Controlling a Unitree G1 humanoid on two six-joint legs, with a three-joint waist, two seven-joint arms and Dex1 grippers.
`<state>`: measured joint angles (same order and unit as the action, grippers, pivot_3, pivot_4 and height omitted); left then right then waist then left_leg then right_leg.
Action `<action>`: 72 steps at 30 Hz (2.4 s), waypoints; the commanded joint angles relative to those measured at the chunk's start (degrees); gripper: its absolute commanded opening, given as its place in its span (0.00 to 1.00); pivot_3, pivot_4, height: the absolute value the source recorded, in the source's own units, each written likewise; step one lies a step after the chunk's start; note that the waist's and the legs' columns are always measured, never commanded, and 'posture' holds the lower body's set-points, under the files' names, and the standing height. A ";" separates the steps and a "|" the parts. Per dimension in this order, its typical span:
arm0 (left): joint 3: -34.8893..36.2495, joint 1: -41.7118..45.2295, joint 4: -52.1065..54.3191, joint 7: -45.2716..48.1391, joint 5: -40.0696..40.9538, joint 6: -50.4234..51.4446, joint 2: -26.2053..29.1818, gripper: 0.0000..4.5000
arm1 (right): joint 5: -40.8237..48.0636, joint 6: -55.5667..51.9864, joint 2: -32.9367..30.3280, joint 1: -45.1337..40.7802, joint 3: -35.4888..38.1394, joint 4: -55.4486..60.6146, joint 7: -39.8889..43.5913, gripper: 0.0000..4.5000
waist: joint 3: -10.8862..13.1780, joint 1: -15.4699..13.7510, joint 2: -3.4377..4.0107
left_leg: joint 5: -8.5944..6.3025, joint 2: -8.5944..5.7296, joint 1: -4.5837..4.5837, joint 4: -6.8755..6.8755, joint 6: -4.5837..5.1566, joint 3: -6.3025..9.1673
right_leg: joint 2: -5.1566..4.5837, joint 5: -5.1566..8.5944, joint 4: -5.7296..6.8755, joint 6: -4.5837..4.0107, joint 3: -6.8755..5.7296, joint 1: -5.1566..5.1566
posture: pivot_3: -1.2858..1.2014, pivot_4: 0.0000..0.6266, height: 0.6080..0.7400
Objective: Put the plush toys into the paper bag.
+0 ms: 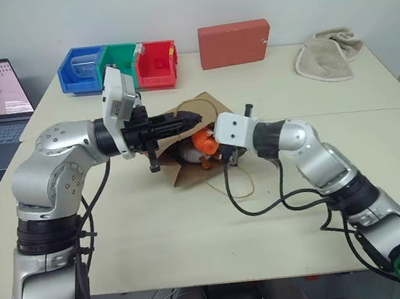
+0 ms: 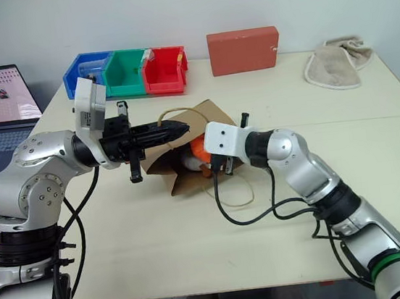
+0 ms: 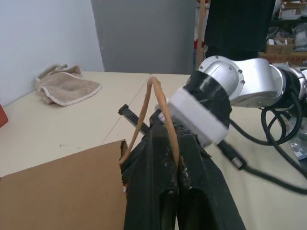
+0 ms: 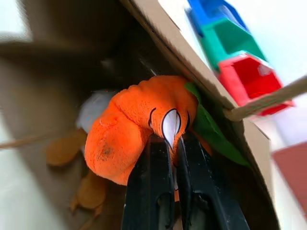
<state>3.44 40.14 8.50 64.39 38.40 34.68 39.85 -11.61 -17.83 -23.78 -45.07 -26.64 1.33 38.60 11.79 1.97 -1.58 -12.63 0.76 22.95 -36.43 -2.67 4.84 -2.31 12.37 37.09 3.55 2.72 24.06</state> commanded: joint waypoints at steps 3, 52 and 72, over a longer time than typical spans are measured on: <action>2.57 2.41 0.17 -1.01 1.75 0.12 -0.18 0.00 | -6.06 7.07 1.51 -0.81 -0.51 -2.06 -4.84 0.00 | 0.00 -0.02 0.00 | 0.00 0.00 0.01 0.01 0.00 -0.01 | 0.00 -0.01 -0.02 -0.02 0.01 0.00 | 0.52 0.24 1.00; 2.07 2.99 -2.02 -1.97 -0.04 -1.88 -1.29 0.00 | 21.31 -21.29 -6.47 15.62 13.63 11.15 9.06 0.99 | 0.00 0.63 0.00 | 0.00 0.03 -0.04 0.04 0.01 0.00 | 0.04 0.03 0.03 -0.03 0.01 0.00 | 0.52 0.24 1.00; 2.56 2.28 -1.60 -2.15 -0.10 -1.88 -0.93 0.00 | 16.77 -17.98 -1.22 12.56 8.96 0.29 6.87 0.02 | 0.00 0.73 0.00 | 0.00 0.03 -0.01 0.04 0.01 0.04 | 0.04 0.03 0.00 -0.02 -0.01 -0.01 | 0.52 0.24 1.00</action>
<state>4.66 42.11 5.10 62.01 38.13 34.18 38.35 5.56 -37.20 -24.89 -31.60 -17.37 0.73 45.10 11.79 2.70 -1.58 -12.63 0.79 22.94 -36.39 -2.66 4.88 -2.26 12.40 37.09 3.53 2.71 24.04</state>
